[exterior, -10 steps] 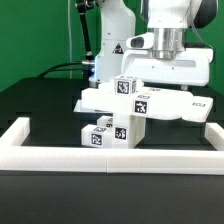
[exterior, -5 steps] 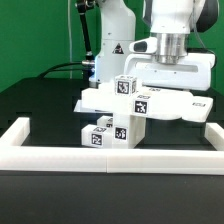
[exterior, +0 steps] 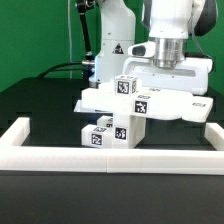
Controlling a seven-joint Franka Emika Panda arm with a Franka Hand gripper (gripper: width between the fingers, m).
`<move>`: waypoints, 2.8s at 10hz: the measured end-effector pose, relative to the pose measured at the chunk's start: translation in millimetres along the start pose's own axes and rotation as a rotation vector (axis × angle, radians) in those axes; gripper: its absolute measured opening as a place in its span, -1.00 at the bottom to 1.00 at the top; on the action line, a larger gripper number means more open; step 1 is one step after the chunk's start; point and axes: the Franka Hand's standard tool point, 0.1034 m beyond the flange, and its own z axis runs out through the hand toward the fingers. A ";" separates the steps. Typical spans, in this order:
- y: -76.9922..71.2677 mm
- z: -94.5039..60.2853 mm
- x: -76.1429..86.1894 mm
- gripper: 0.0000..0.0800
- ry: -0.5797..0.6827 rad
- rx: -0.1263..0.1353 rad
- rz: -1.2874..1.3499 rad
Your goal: Assemble chair
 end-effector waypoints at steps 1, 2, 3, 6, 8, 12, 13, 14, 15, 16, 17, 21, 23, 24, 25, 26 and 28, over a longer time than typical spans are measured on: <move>0.2 0.4 -0.3 0.32 -0.001 -0.001 0.000; 0.2 0.5 -0.4 -0.02 -0.001 -0.001 -0.001; 0.4 0.8 -0.6 -0.28 -0.002 -0.002 -0.001; 0.2 0.7 -0.8 -0.28 -0.003 -0.002 -0.001; -0.6 -0.5 -0.1 -0.28 -0.002 0.001 -0.001; -4.0 -20.1 10.7 -0.28 0.003 0.027 -0.085; 2.4 -28.9 18.4 -0.28 -0.012 0.036 -0.109; 7.7 -40.0 26.6 -0.28 -0.023 0.051 -0.116; 6.8 -50.8 28.5 -0.28 -0.039 0.064 -0.094; 1.2 -62.8 28.8 -0.28 -0.043 0.071 -0.067; -2.8 -67.8 30.3 -0.28 -0.032 0.071 -0.048; 5.6 -66.4 32.0 -0.28 -0.022 0.062 -0.144; 23.7 -77.9 57.4 -0.28 0.009 0.069 -0.268; 28.9 -84.4 70.4 -0.28 -0.004 0.073 -0.293; 32.1 -93.7 87.0 -0.28 -0.003 0.073 -0.310; 32.0 -99.4 97.0 -0.28 0.000 0.071 -0.316; 32.4 -95.0 91.5 -0.28 -0.004 0.068 -0.319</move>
Offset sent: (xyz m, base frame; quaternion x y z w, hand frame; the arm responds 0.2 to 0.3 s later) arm 0.0009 0.0011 -0.0024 -0.0015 0.0032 0.0024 1.0000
